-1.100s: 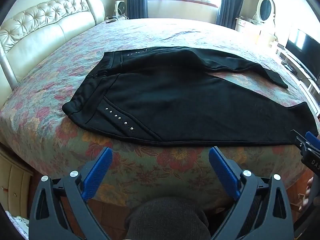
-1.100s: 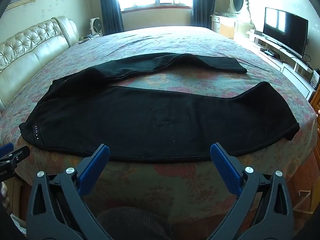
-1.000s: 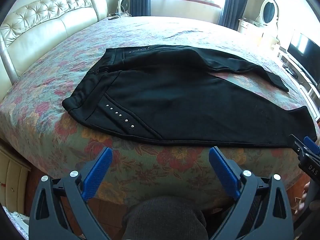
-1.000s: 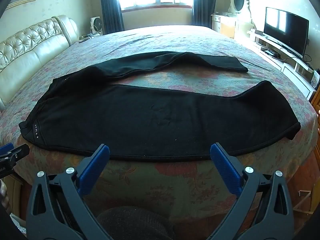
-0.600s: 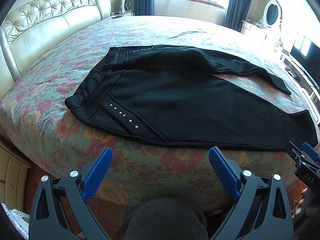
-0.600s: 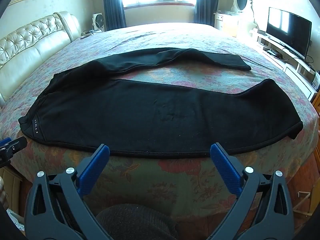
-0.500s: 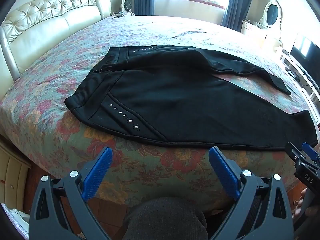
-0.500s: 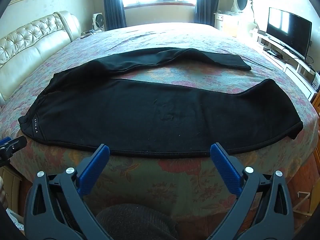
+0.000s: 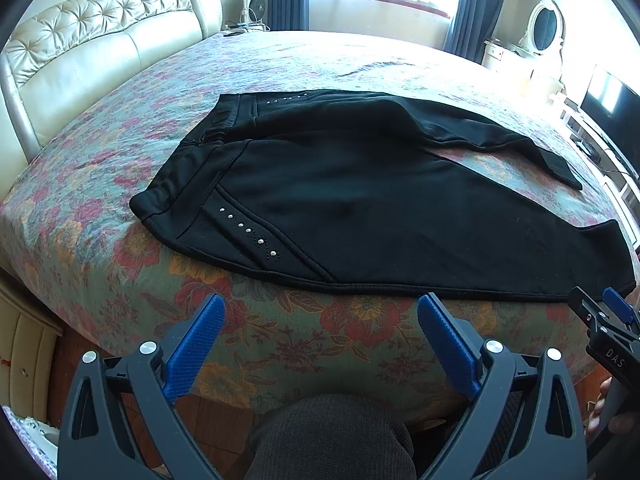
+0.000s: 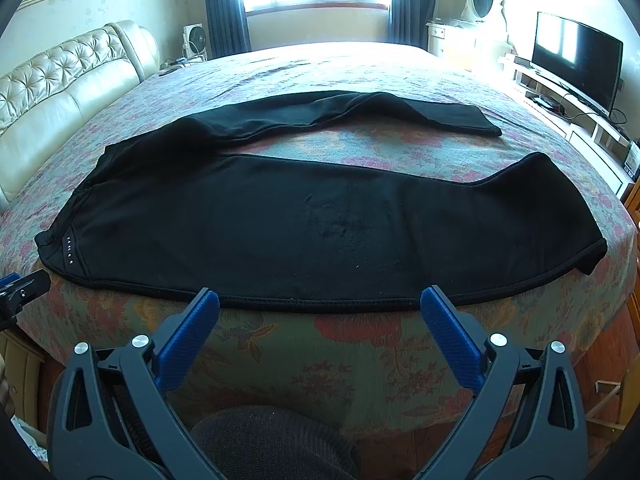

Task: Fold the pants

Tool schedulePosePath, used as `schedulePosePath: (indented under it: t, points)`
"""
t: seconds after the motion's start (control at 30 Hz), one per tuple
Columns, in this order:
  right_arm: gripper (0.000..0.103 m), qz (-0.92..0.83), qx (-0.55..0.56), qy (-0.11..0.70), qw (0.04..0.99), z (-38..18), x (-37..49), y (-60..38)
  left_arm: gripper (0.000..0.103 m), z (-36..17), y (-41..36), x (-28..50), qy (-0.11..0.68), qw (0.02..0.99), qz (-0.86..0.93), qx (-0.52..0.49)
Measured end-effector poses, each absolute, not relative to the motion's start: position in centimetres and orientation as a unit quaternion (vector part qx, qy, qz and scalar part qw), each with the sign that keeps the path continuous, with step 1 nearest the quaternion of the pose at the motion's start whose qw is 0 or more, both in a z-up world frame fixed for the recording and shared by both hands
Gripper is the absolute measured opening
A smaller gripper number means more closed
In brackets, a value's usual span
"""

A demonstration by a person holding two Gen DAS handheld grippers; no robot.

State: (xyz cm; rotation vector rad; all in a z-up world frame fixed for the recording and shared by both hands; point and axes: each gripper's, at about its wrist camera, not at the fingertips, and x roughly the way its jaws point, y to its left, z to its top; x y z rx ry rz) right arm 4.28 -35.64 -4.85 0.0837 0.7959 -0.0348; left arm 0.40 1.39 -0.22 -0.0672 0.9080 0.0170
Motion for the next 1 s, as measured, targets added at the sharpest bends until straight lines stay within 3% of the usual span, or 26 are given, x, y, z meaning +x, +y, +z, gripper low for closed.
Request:
schedulePosePath:
  t: [1.0]
  points:
    - [0.101,-0.017,0.045,0.397,0.917,-5.36,4.27,-35.82,0.096,-0.36,1.25,0.40,0.444,0.895,0.012,-0.029]
